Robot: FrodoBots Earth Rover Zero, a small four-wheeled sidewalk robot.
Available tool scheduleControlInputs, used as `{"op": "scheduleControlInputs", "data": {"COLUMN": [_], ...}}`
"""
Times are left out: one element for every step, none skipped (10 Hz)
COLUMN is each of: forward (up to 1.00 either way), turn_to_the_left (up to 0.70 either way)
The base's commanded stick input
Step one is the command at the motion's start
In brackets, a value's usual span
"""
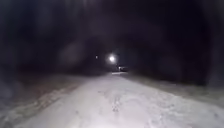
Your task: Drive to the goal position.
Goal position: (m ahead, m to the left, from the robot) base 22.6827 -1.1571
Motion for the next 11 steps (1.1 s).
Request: {"op": "scheduleControlInputs", "data": {"forward": [0.70,0.70,0.70,0.70,0.70,0.70,0.70,0.70,0.70,0.70,0.70], "turn_to_the_left": [0.00,0.00,0.00,0.00,0.00,0.00,0.00,0.00,0.00,0.00,0.00]}}
